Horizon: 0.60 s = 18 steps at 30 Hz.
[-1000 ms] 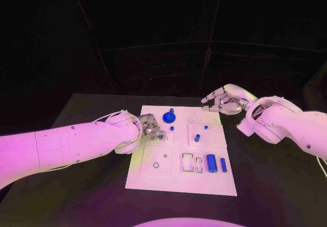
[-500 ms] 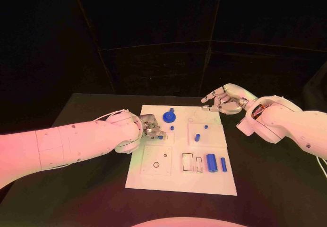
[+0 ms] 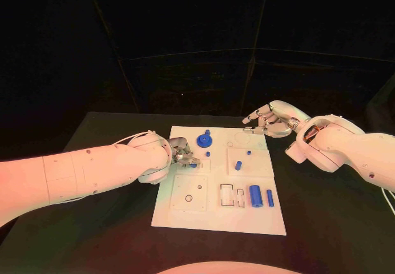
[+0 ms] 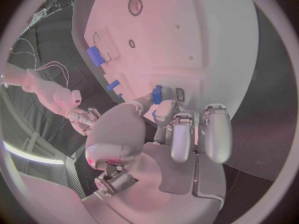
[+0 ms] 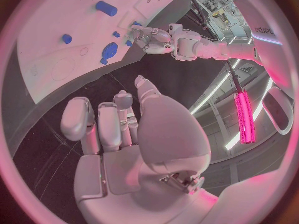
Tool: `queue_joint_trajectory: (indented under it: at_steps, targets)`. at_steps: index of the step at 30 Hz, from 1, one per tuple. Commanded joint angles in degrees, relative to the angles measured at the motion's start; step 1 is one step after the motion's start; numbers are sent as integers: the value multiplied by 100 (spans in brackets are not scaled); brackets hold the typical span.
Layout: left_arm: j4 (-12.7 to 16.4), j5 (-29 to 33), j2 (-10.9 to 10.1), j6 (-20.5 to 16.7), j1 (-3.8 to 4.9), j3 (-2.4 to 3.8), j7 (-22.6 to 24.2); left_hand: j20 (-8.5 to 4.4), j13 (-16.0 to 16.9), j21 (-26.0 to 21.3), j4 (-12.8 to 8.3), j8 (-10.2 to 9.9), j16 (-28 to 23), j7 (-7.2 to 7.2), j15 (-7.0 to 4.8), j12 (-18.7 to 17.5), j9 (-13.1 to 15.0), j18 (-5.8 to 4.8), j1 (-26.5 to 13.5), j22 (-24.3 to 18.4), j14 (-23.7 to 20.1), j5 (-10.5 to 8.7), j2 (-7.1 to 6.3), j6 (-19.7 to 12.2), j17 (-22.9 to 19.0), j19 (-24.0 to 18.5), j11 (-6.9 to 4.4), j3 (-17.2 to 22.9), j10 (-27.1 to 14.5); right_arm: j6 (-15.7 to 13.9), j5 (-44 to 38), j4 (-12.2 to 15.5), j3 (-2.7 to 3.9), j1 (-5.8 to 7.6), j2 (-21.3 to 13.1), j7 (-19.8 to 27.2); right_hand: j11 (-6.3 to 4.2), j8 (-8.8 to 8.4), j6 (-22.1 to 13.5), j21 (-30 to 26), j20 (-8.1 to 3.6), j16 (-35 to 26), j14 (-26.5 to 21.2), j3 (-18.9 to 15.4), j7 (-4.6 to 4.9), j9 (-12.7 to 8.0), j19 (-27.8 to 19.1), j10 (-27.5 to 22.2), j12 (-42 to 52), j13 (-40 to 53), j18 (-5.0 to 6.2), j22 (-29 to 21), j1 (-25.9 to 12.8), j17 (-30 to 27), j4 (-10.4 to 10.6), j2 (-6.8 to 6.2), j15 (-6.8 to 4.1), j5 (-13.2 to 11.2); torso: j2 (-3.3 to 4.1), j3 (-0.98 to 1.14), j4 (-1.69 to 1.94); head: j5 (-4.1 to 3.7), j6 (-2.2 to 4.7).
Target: Assemble the parts on the task board
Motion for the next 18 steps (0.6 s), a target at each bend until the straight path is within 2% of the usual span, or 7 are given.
queue_joint_trajectory:
  at_steps: [1,5,11,18]
  targets:
    - [-6,-17,1,190,-19,-17,-77,-29,3,16,-527,27,19,-50,-40,14,9,-70,4,140,605,22,-80,15,1509,43,-11,528,17,60,16,-4,3,10,9,63,1,14,-8,-19,-3,-18,108,-25,-13,4,-32,-38,-5,-8,89,-6,-28,-3,-5,33,-4,11,-2,1,-2,7,-5]
    - [-30,-17,2,167,-19,-17,-80,-32,-4,18,-519,39,19,-54,-43,10,15,-71,-48,146,605,22,-141,35,1509,45,-14,517,19,75,16,-21,3,10,10,65,1,14,-8,-19,-3,-18,108,-25,-13,4,-32,-38,-5,-8,89,-6,-28,-3,-5,33,-4,11,2,0,2,1,-4]
    - [-63,-16,22,142,-18,-16,-85,-35,-25,9,-394,61,19,-57,-44,-2,26,-69,-244,137,605,21,-203,81,1509,41,-14,428,21,77,16,-33,3,10,12,67,1,17,-6,-28,-3,-24,108,-26,-14,5,-40,-42,-12,-15,92,-21,-28,-8,-2,37,-4,13,1,1,-1,-3,-4]
    - [-97,-16,56,150,-17,-16,-88,-38,-33,8,-321,73,19,-65,-50,-5,34,-69,-352,140,605,20,-240,101,1509,41,-20,337,23,77,16,-32,3,10,17,68,1,18,-6,-33,-3,-32,106,-27,-14,5,-46,-44,-16,-18,94,-30,-29,-18,-2,38,-5,13,0,3,-4,-7,-12]
